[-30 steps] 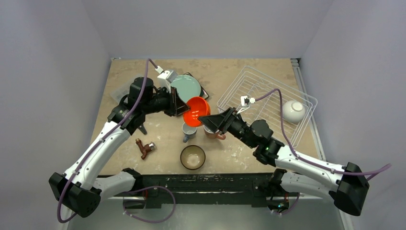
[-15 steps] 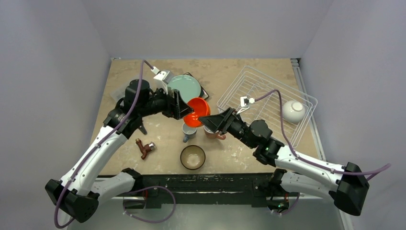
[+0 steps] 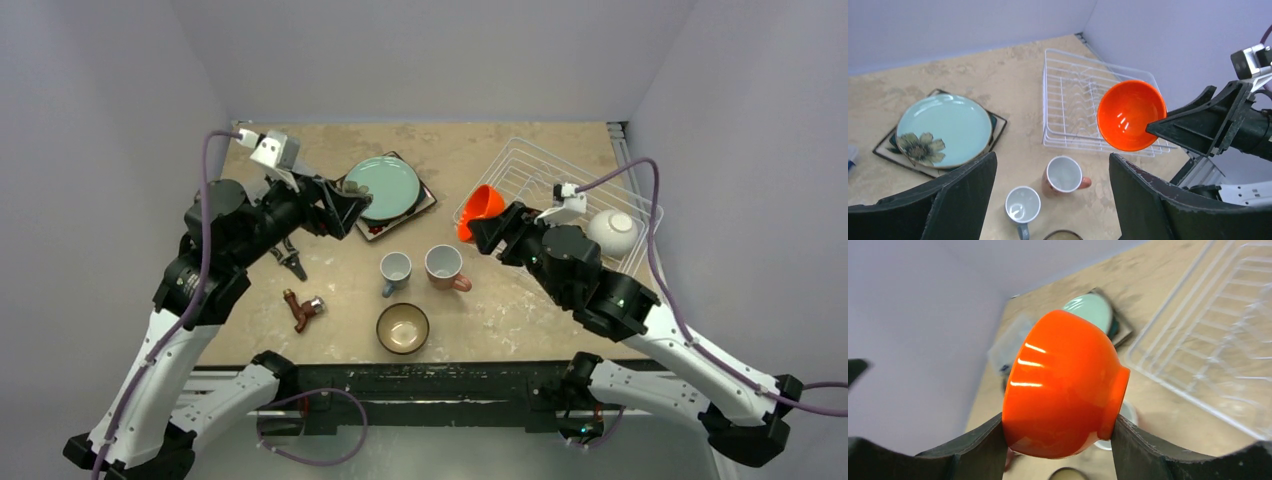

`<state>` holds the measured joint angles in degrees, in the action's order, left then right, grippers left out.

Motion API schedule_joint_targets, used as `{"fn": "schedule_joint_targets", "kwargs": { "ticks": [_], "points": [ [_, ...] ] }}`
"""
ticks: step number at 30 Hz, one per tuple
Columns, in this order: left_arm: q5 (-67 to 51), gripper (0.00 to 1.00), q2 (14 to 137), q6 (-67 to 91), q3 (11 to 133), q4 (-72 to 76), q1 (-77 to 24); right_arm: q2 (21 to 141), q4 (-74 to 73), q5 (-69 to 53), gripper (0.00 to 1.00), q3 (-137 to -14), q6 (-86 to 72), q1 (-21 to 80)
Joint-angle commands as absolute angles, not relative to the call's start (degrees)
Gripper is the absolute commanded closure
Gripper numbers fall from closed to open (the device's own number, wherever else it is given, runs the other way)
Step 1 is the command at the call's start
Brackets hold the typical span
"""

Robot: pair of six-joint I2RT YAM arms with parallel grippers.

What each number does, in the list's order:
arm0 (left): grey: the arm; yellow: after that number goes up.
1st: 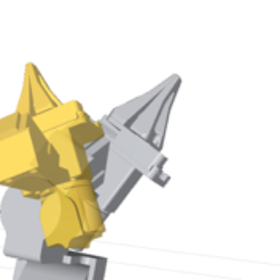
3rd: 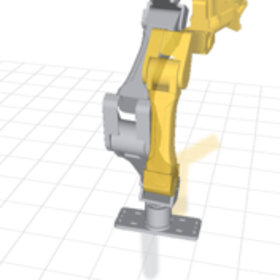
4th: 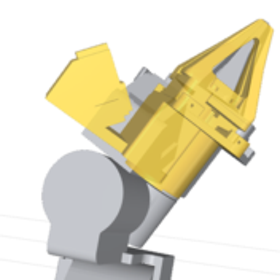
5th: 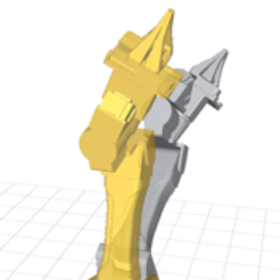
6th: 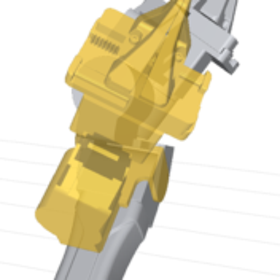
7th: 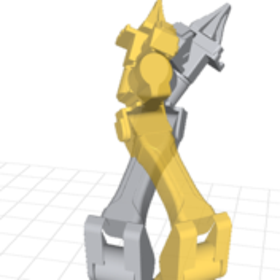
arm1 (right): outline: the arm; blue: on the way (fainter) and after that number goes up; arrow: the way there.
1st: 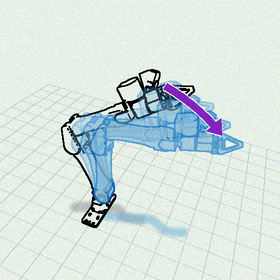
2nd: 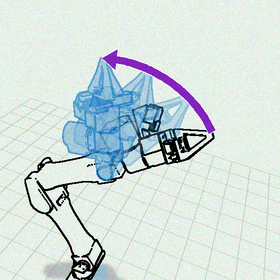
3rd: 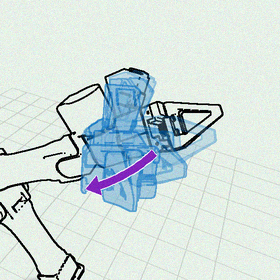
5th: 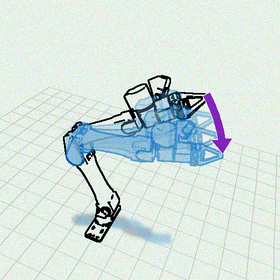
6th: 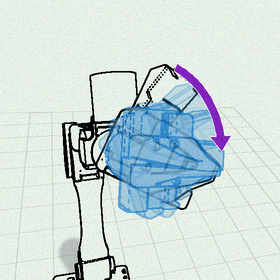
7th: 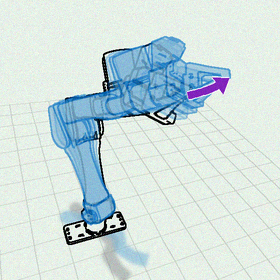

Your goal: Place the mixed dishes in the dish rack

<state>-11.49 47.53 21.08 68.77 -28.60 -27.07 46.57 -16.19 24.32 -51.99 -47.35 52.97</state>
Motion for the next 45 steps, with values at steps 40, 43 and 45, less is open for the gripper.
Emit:
{"fn": "schedule_joint_targets", "kwargs": {
  "ticks": [40,43,45],
  "points": [
    [-8.0,0.20,51.7,12.5,65.9,-25.6,-32.6,86.1,-48.0,54.5,1.00,-58.6,-27.7,20.9],
    [-7.6,0.21,52.0,12.4,65.8,-25.6,-32.7,86.9,-47.6,55.4,1.00,-58.6,-27.2,20.7],
    [-7.3,0.21,52.3,12.2,65.8,-25.7,-32.7,87.8,-47.9,55.6,1.00,-58.6,-27.7,20.7]
  ]
}}
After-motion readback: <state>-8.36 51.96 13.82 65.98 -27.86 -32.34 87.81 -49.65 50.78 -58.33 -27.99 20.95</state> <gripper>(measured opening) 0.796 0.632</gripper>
